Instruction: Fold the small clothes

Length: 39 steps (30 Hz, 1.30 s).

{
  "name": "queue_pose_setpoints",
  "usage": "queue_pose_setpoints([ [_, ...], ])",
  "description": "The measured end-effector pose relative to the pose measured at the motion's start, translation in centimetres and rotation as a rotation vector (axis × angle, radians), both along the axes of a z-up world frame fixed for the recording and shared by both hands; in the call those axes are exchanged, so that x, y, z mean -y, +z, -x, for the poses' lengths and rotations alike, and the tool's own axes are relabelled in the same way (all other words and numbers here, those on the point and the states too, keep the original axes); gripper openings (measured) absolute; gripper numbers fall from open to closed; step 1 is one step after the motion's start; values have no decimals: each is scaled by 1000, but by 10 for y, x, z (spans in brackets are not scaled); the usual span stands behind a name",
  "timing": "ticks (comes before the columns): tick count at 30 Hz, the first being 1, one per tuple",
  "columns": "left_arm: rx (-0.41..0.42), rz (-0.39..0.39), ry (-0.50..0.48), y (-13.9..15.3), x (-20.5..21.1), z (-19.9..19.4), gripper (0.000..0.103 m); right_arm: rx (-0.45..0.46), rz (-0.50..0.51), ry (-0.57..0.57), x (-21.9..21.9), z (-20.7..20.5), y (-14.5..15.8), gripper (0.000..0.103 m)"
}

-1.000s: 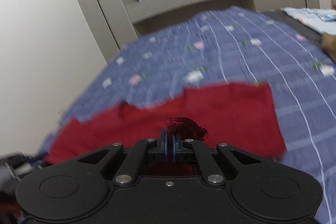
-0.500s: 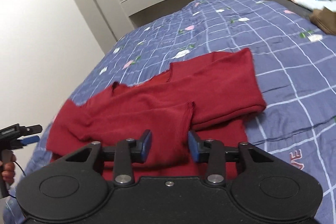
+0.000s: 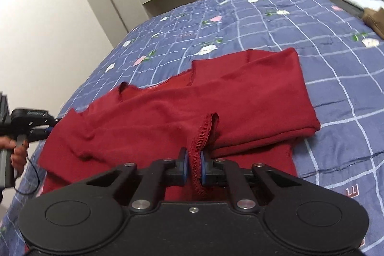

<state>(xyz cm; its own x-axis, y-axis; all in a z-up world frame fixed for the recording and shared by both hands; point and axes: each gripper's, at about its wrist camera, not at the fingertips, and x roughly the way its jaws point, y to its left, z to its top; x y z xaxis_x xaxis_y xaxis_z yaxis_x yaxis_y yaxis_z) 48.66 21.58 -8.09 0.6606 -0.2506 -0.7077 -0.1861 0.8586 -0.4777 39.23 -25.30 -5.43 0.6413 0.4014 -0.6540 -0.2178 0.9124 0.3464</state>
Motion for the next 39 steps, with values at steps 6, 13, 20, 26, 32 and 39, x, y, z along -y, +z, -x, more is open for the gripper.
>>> queue_pose_setpoints([
  [6, 96, -76, 22, 17, 10, 15, 3, 124, 86, 23, -6, 12, 27, 7],
  [13, 175, -153, 40, 41, 20, 16, 3, 248, 167, -7, 5, -19, 59, 7],
  [20, 124, -227, 47, 18, 37, 0, 5, 50, 157, -40, 24, -62, 17, 8],
  [26, 111, -135, 93, 16, 18, 12, 67, 28, 105, -66, 27, -58, 7, 30],
  [32, 139, -61, 87, 14, 2, 57, 77, 11, 57, -86, 28, -60, 3, 33],
  [39, 101, -108, -65, 5, 26, 69, 12, 14, 51, -128, 31, -54, 2, 7],
])
